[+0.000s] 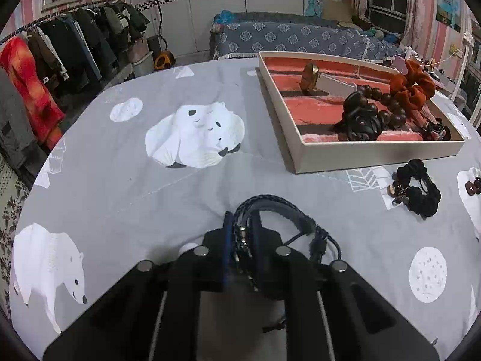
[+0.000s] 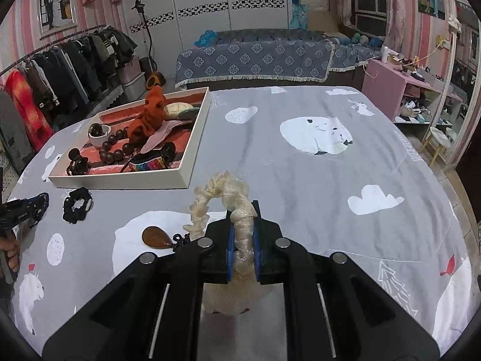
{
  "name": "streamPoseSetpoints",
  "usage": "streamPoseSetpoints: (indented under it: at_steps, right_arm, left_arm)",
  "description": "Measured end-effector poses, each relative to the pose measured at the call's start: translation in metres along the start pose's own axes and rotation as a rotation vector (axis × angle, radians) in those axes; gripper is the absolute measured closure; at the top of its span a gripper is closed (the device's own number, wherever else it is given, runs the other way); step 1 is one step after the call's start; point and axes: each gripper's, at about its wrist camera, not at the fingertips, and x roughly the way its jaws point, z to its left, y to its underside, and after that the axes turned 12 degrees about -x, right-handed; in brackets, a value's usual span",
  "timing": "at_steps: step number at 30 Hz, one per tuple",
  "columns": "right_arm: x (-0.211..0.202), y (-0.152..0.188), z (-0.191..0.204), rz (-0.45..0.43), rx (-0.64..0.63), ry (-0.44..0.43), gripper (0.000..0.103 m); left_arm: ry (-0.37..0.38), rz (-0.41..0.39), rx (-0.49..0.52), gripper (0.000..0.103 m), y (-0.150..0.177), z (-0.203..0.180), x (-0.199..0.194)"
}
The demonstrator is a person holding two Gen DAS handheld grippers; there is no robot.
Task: Organize jewelry
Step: 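Close the left tool on the black braided bracelet while the right tool grasps the cream scrunchie, then carry the braided bracelet and cream scrunchie into the box with both tools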
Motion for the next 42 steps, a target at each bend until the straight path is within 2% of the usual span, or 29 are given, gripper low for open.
streamPoseSetpoints:
  at_steps: [5, 12, 20, 29, 32, 38, 42]
  right_arm:
    - [-0.008, -0.005, 0.002, -0.022, -0.004, -0.006, 0.092]
    - [-0.032, -0.027, 0.002, -0.096, -0.021, 0.003, 0.092]
    - [-0.051, -0.062, 0.017, -0.181, -0.055, -0.015, 0.092]
    - [-0.038, -0.101, 0.039, -0.236, -0.063, -0.040, 0.092]
    - [-0.027, -0.114, 0.049, -0.242, -0.068, -0.050, 0.092]
    - [0.003, -0.135, 0.067, -0.258, -0.069, -0.053, 0.092]
    - [0.032, -0.140, 0.076, -0.231, -0.047, -0.089, 0.092]
  left_arm:
    - [0.022, -0.074, -0.012, 0.091, -0.006, -0.004, -0.031]
    - [0.080, -0.209, 0.027, 0.091, -0.034, -0.030, -0.091]
    - [0.113, -0.288, 0.008, 0.091, -0.060, -0.051, -0.114]
    - [0.150, -0.351, -0.014, 0.091, -0.095, -0.081, -0.117]
    - [0.120, -0.372, 0.003, 0.091, -0.105, -0.094, -0.107]
    - [0.161, -0.343, -0.036, 0.091, -0.115, -0.103, -0.080]
    - [0.174, -0.319, -0.049, 0.091, -0.117, -0.108, -0.057]
